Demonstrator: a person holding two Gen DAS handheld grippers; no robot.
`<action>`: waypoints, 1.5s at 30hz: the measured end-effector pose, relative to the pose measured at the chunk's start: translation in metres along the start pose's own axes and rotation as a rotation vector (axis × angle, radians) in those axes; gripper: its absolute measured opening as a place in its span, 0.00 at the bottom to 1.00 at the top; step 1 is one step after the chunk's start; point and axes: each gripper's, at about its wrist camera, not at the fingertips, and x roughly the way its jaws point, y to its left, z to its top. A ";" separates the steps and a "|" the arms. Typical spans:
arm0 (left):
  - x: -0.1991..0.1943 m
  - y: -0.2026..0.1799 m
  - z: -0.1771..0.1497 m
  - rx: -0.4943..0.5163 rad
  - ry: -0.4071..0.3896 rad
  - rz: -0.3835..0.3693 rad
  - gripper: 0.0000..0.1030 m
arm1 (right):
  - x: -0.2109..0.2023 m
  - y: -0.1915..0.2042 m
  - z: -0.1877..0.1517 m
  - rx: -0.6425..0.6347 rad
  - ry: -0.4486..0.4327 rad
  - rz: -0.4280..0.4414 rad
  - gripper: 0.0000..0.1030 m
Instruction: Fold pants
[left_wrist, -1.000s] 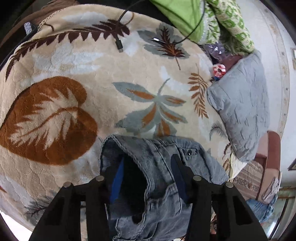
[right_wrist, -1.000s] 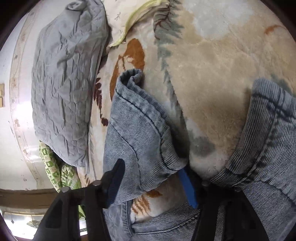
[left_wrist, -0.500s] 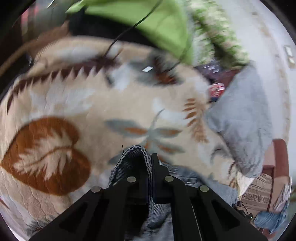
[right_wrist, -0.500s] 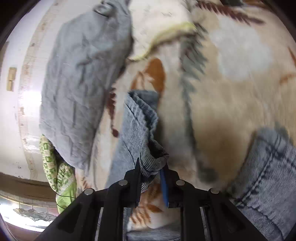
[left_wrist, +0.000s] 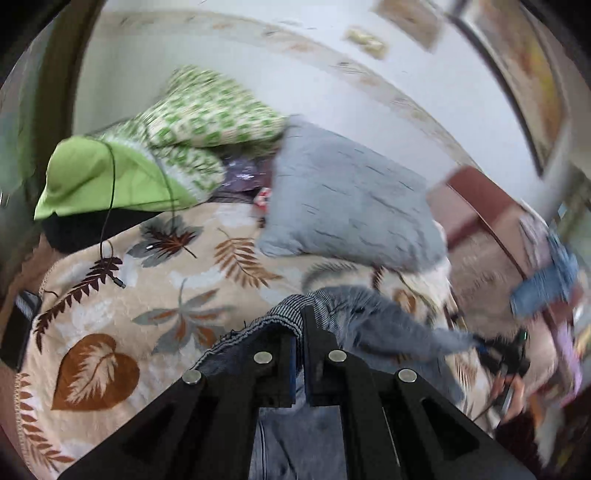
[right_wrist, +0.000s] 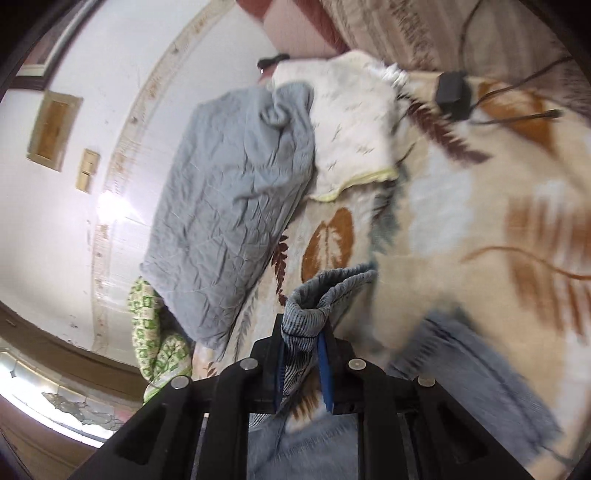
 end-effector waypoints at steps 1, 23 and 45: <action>-0.010 -0.006 -0.016 0.032 0.007 -0.007 0.02 | -0.014 -0.006 -0.004 -0.003 -0.004 -0.004 0.16; -0.021 0.098 -0.219 -0.264 0.278 0.163 0.09 | -0.091 -0.108 -0.046 -0.003 0.120 -0.196 0.59; 0.072 -0.053 -0.180 -0.067 0.235 -0.148 0.31 | 0.164 0.139 -0.232 -0.356 0.659 0.150 0.64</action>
